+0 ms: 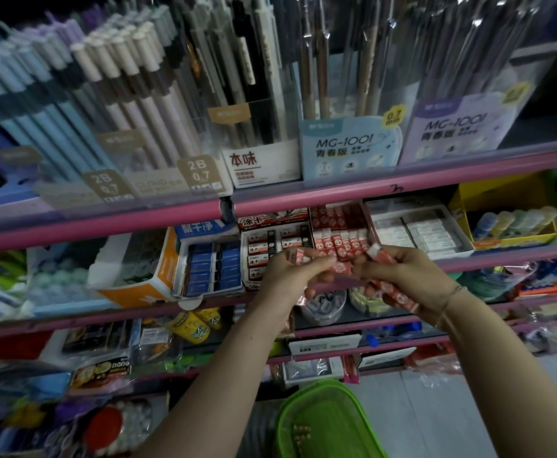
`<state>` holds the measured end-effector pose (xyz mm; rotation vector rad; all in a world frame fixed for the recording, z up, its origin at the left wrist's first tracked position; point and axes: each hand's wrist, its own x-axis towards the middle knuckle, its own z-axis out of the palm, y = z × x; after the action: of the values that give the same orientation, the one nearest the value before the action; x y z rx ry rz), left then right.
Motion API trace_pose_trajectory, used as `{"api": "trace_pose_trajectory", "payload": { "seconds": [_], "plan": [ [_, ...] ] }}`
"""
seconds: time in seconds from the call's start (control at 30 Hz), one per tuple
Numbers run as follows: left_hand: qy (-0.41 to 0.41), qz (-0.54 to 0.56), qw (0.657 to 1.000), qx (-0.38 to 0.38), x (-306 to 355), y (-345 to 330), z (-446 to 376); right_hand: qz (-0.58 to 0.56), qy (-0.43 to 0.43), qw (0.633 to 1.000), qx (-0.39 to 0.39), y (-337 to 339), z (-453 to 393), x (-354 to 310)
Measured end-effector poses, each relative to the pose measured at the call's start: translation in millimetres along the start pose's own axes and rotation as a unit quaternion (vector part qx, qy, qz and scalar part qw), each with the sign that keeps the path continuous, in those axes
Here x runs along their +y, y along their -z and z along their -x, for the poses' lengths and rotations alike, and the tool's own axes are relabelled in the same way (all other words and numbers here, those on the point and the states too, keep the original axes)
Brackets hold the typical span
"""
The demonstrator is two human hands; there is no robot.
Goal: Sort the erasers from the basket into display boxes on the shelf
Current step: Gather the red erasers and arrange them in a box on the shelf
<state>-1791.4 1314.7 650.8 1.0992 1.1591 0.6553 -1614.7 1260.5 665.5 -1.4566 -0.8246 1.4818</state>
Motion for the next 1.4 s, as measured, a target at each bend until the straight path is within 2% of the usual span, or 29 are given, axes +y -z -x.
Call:
{"api": "trace_pose_trajectory", "payload": {
  "seconds": [0.1, 0.17, 0.23, 0.3, 0.4, 0.43, 0.5, 0.67, 0.77, 0.83, 0.93, 1.03, 1.1, 1.17, 1.2, 1.23, 1.3, 1.4],
  "plan": [
    [-0.042, -0.068, 0.996, 0.031, 5, -7, -9, 0.058, -0.002, 0.998, 0.012, -1, 2, -1],
    [-0.105, -0.173, 0.977, 0.065, 11, -9, -17, 0.08, 0.017, 0.993, 0.088, 0, -4, -5],
    [-0.185, -0.327, 0.924, 0.077, 17, -9, -25, 0.141, 0.052, 0.968, 0.199, 3, -13, -7],
    [-0.227, -0.485, 0.844, 0.023, 20, -10, -31, 0.239, 0.078, 0.93, 0.269, 2, -25, -8],
    [-0.217, -0.623, 0.748, -0.075, 21, -15, -38, 0.36, 0.076, 0.89, 0.269, -8, -36, -7],
    [-0.215, -0.644, 0.729, -0.089, 22, -15, -39, 0.391, 0.068, 0.88, 0.261, -11, -39, -6],
    [-0.216, -0.654, 0.718, -0.102, 24, -14, -41, 0.424, 0.043, 0.871, 0.243, -15, -45, -4],
    [-0.206, -0.637, 0.734, -0.113, 26, -9, -41, 0.449, -0.01, 0.873, 0.19, -11, -62, -8],
    [-0.195, -0.602, 0.767, -0.106, 24, -7, -41, 0.495, -0.042, 0.856, 0.145, -10, -72, -12],
    [-0.184, -0.565, 0.798, -0.096, 20, -6, -41, 0.537, -0.057, 0.832, 0.122, -13, -77, -13],
    [-0.157, -0.467, 0.869, -0.053, 16, -5, -38, 0.578, -0.064, 0.807, 0.105, -15, -81, -14],
    [-0.143, -0.329, 0.934, -0.004, 16, -4, -35, 0.582, -0.054, 0.807, 0.089, -11, -77, -19],
    [-0.111, -0.235, 0.966, -0.004, 19, -3, -30, 0.485, -0.013, 0.864, 0.133, -7, -71, -20],
    [-0.056, -0.146, 0.987, -0.02, 23, -4, -25, 0.268, 0.029, 0.942, 0.201, -5, -61, -18],
    [-0.03, -0.112, 0.993, -0.034, 24, -7, -22, 0.127, 0.04, 0.97, 0.205, -8, -53, -16],
    [-0.011, -0.093, 0.994, -0.05, 25, -10, -18, -0.011, 0.041, 0.982, 0.184, -12, -47, -14],
    [0.01, -0.099, 0.992, -0.08, 25, -17, -12, -0.208, 0.033, 0.969, 0.126, -23, -38, -7],
    [-0.001, -0.149, 0.985, -0.085, 23, -26, -4, -0.296, 0.033, 0.945, 0.132, -34, -33, 2]
  ]
}}
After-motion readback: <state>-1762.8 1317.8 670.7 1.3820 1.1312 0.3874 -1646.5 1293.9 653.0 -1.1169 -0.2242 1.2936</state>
